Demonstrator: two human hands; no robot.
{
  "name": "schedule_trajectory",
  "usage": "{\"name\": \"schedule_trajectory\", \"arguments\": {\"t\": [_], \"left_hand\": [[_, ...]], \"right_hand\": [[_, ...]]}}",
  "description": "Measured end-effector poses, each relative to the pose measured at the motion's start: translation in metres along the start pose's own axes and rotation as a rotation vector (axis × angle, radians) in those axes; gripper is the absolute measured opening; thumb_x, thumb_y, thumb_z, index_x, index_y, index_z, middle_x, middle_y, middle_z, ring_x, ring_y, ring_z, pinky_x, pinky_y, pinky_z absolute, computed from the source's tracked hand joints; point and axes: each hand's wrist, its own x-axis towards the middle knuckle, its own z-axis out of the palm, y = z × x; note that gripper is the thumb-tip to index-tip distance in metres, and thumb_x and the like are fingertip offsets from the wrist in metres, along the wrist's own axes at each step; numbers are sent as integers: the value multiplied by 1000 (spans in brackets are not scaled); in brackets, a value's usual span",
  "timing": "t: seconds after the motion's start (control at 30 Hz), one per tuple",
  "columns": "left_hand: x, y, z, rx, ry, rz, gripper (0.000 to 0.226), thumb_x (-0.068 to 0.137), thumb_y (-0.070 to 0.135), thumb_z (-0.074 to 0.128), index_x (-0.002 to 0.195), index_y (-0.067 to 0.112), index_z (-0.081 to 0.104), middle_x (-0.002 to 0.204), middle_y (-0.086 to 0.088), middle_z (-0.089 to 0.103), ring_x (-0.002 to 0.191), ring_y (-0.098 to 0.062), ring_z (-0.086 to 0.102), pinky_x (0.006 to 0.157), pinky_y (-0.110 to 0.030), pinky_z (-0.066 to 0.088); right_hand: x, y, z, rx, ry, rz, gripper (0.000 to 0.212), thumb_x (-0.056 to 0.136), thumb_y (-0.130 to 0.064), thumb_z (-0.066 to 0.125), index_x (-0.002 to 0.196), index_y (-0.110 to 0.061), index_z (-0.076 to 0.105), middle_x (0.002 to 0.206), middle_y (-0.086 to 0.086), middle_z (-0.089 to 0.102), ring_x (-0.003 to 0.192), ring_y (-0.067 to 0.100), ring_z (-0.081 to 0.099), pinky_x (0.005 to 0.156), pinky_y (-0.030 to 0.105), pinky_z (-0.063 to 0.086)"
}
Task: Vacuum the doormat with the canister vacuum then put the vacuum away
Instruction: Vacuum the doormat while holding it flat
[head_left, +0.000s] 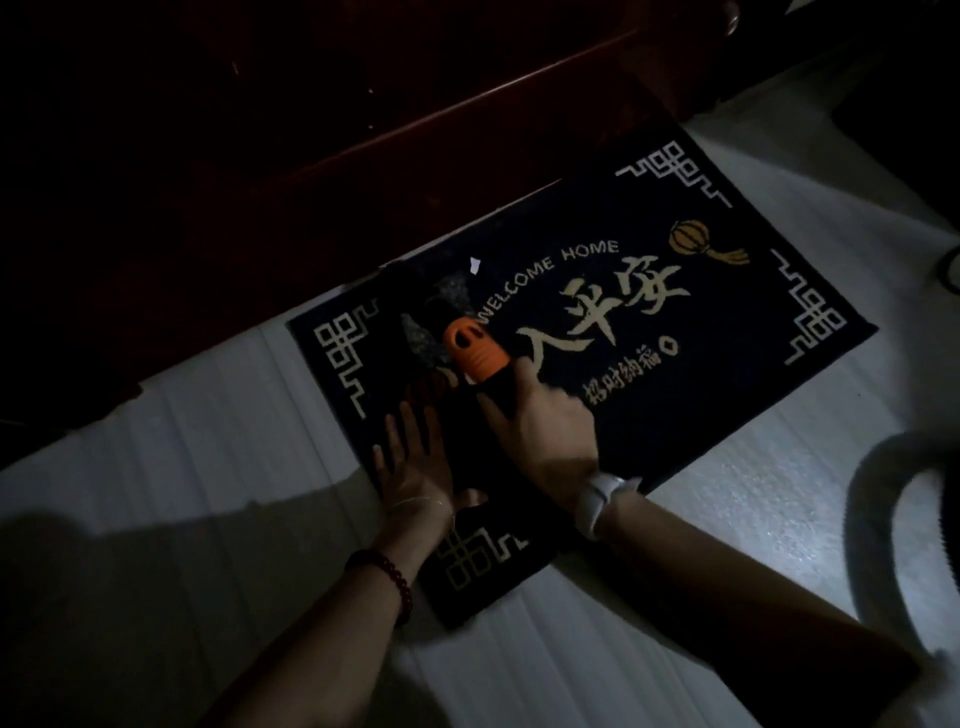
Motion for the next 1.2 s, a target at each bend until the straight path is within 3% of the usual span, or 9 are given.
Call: {"name": "schedule_trajectory", "arguments": {"t": [0.1,0.17,0.3,0.4,0.5,0.6,0.8,1.07,1.2], "left_hand": [[0,-1,1,-19,5,16,115,74,57,63,145,14,-18,152,-13,-26,140,-30,-22,114,-46,-5],[0,-3,1,-51,0,39,116,74,57,63,144,13,-18,151,-14,-26,140,-30,-22,114,-46,-6],[-3,-6,1,-77,24,84,116,75,59,61,145,11,-18,151,-15,-26,139,-31,-23,113,-48,-7],[-4,-7,0,-72,29,85,117,72,62,60,145,11,-15,152,-16,-24,140,-32,-23,113,-48,-7],[0,-3,-1,-25,-13,28,116,73,59,63,145,12,-17,152,-14,-24,140,-31,-22,114,-47,-6],[0,-3,1,-24,-3,26,117,73,59,63,145,13,-17,152,-13,-25,140,-30,-22,114,-46,-6],[0,-2,1,-22,18,19,117,73,58,62,144,12,-18,152,-13,-24,141,-30,-20,115,-46,-5],[-1,-3,1,-50,23,35,115,75,56,63,144,13,-18,152,-13,-25,140,-30,-22,114,-47,-6],[-2,-6,0,-52,18,54,118,71,62,61,145,12,-17,151,-14,-26,140,-31,-23,114,-47,-6]], "right_hand": [[8,21,-17,70,-4,68,45,91,-47,45,124,-18,37,89,4,60,70,20,61,57,33,52],[22,41,-34,125,52,138,44,91,-46,46,124,-17,39,85,1,56,61,13,53,49,26,42],[43,53,-51,142,162,274,47,91,-44,48,127,-15,40,88,3,53,56,10,44,47,24,33],[37,28,-34,130,84,162,46,91,-42,48,126,-15,37,93,3,57,60,11,49,48,23,36],[9,5,-11,14,-25,6,44,90,-44,47,123,-16,37,92,6,60,73,24,60,62,36,50],[5,21,-24,37,-53,38,45,89,-48,45,123,-19,37,92,6,63,73,24,62,66,42,55],[13,35,-61,-71,131,99,46,90,-46,48,121,-13,42,81,3,49,73,24,53,64,36,45],[19,51,-57,151,36,194,44,87,-49,51,117,-17,46,88,2,56,70,17,53,60,28,41],[33,30,-42,204,21,173,46,89,-47,50,122,-17,43,80,-3,52,60,10,49,52,25,38]]}}
